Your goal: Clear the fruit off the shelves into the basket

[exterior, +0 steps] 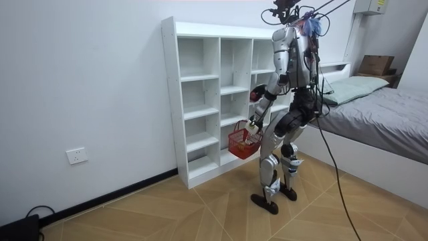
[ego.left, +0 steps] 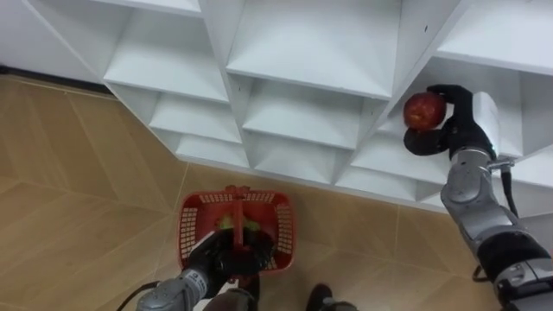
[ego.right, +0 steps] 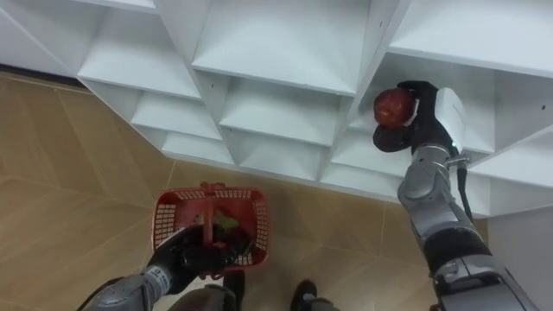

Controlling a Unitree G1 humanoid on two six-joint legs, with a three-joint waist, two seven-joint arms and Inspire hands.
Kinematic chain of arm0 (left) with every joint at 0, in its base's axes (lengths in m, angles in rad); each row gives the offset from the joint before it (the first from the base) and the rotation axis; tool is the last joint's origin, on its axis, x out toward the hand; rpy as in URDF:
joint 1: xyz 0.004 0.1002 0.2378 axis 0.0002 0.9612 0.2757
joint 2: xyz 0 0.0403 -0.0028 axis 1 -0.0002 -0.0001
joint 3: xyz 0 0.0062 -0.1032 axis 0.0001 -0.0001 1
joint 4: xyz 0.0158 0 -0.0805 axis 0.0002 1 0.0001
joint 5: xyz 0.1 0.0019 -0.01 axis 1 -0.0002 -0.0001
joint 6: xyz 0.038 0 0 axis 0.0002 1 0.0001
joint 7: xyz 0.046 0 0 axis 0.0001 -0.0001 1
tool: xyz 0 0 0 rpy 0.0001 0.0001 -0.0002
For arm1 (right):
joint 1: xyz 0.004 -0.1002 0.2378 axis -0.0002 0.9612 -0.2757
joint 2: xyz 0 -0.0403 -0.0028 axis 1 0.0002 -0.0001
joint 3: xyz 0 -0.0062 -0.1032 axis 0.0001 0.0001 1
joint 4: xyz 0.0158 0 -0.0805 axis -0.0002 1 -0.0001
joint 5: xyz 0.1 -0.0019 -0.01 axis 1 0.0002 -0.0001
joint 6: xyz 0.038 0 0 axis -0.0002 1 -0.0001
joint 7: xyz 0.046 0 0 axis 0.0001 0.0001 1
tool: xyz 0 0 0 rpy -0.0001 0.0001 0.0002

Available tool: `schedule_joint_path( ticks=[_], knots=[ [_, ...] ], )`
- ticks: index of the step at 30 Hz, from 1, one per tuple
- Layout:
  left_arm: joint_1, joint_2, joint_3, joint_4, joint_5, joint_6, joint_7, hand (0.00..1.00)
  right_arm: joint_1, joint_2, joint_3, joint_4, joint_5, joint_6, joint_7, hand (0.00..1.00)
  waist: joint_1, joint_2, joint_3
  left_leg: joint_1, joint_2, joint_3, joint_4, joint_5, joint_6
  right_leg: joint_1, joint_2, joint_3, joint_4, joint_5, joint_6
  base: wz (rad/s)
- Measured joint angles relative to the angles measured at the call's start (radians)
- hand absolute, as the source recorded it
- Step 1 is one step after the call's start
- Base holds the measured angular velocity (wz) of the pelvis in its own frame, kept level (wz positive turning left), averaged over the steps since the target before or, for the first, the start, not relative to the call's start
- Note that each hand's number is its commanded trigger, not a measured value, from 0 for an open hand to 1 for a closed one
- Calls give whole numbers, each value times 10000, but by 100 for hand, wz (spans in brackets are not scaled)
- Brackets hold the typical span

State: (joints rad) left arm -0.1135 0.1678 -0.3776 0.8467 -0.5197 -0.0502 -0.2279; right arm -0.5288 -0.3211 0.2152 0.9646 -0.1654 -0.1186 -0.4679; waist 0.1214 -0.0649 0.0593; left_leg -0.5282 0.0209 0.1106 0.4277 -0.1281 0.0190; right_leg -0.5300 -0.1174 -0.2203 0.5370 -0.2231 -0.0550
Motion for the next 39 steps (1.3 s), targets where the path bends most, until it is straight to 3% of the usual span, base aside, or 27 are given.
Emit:
schedule_joint_path(
  ticks=[4, 10, 12, 22, 27, 32, 39],
  knots=[
    [80, 15, 1, 0, 6, -64, 13, 100, 112, -4, 12, -254, -112, -130, 25, 100, -6, 24, -14, 2, 0, -8, -33, 0, 0, 3, 9, -8, -42, 2, 3, 0],
    [216, -9, -10, -2, 6, -98, 10, 100, 825, 23, 108, -1507, -582, -378, -85, 100, -85, 158, -116, 10, 23, -1, -152, 13, -3, 64, 81, 1, -261, 86, 29, 0],
    [242, -17, -8, -3, 22, -133, 9, 100, 1323, 41, 194, -1871, -660, -443, -70, 100, -114, 183, -245, 12, 39, -4, -206, 16, -7, 79, 119, 18, -374, 119, 37, -3],
    [216, -11, 2, -12, 44, -236, -8, 100, 2314, 211, 412, -3160, -728, -427, 1011, 100, -541, 195, -256, 17, 94, 63, -201, 18, -18, 62, 167, 67, -413, 148, 11, -2],
    [261, -37, -4, -96, 29, -288, -6, 100, 3166, 439, 986, -3570, -779, -452, 1773, 100, -628, 199, -278, 131, 215, 154, -322, 45, -58, 237, 318, 75, -720, 323, -38, -5],
    [484, -164, -98, -120, 36, -667, 15, 100, 4074, 658, 1780, -4299, -647, -458, 2439, 100, -586, 271, -376, 168, 226, 222, -354, 43, -59, 248, 338, 141, -742, 321, -32, -2],
    [938, -349, -211, -778, 21, -678, 21, 100, 4358, 1153, 2349, -4337, -734, -668, 2861, 100, -589, 357, -416, 129, 242, 175, -324, 43, -58, 238, 356, 130, -780, 352, -18, 0]
  ],
)
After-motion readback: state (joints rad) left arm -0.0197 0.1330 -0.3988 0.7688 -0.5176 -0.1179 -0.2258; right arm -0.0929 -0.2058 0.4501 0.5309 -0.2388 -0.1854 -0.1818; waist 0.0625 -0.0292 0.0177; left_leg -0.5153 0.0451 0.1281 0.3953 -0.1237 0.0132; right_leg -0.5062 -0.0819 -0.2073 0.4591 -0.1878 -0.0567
